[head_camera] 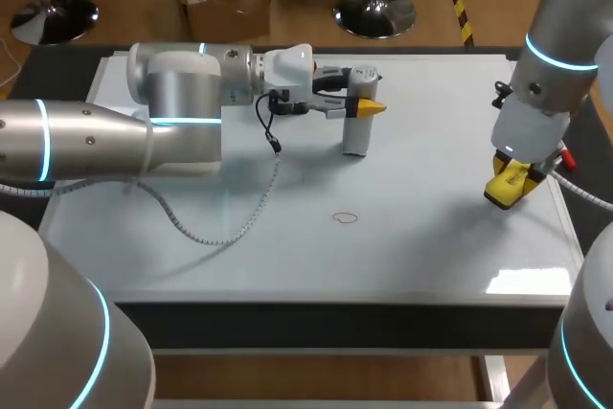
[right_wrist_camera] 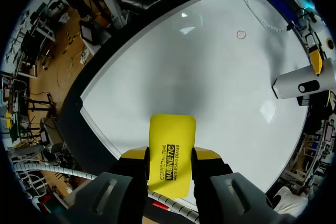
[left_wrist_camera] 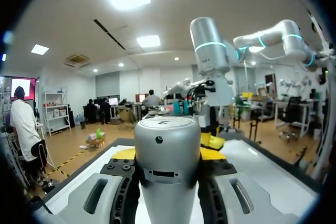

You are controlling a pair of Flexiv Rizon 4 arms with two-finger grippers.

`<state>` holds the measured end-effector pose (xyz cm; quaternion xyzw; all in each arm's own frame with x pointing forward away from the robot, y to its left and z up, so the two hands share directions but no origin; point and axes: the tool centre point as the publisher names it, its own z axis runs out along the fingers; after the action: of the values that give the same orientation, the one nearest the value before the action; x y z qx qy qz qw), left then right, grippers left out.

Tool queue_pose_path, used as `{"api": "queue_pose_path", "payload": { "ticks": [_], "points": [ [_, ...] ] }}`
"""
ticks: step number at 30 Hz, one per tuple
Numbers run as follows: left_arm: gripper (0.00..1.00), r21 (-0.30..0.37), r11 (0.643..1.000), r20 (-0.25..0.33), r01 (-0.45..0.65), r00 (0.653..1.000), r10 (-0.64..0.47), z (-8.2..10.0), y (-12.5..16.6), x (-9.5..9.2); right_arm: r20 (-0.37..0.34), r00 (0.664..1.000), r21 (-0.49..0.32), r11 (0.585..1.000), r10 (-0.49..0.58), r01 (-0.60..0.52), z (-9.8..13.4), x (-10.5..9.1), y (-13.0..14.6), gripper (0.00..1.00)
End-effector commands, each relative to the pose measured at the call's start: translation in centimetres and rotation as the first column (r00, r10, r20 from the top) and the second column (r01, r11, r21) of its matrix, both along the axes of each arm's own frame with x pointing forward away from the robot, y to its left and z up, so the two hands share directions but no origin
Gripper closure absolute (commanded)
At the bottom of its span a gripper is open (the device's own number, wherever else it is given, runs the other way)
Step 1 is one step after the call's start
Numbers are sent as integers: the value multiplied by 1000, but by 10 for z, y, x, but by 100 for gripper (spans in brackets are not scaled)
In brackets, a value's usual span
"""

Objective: Pick up the inspection probe, press it on each red-marked spot on the whiteboard one by one, put down the probe, pick up the eraser, and wipe off all the red marks.

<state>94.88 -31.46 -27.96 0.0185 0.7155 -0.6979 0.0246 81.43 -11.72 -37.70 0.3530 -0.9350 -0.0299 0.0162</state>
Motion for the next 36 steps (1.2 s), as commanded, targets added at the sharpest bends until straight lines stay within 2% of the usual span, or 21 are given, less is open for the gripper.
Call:
{"api": "queue_pose_path", "payload": {
  "ticks": [1,7,15,25,30,36],
  "points": [
    [100,0,1000,0,2,1000,-2,-1,3,0,0,1000,-3,1000,2,-2,0,0,0,100],
    [100,-29,1000,-2,-3,1000,3,9,10,2,0,1000,-3,1000,2,-2,0,0,0,100],
    [100,-38,999,11,-7,1000,8,24,29,-9,0,1000,-3,1000,2,-2,0,0,0,100],
    [100,-46,998,14,-38,999,39,29,61,-18,0,1000,-3,1000,2,-2,0,0,0,100],
    [100,-47,998,16,-46,999,47,30,74,-15,0,1000,-3,1000,2,-2,0,0,0,100],
    [100,-41,999,8,15,1000,-14,33,82,-8,0,1000,-3,1000,2,-2,0,0,0,100]
  ]
}}
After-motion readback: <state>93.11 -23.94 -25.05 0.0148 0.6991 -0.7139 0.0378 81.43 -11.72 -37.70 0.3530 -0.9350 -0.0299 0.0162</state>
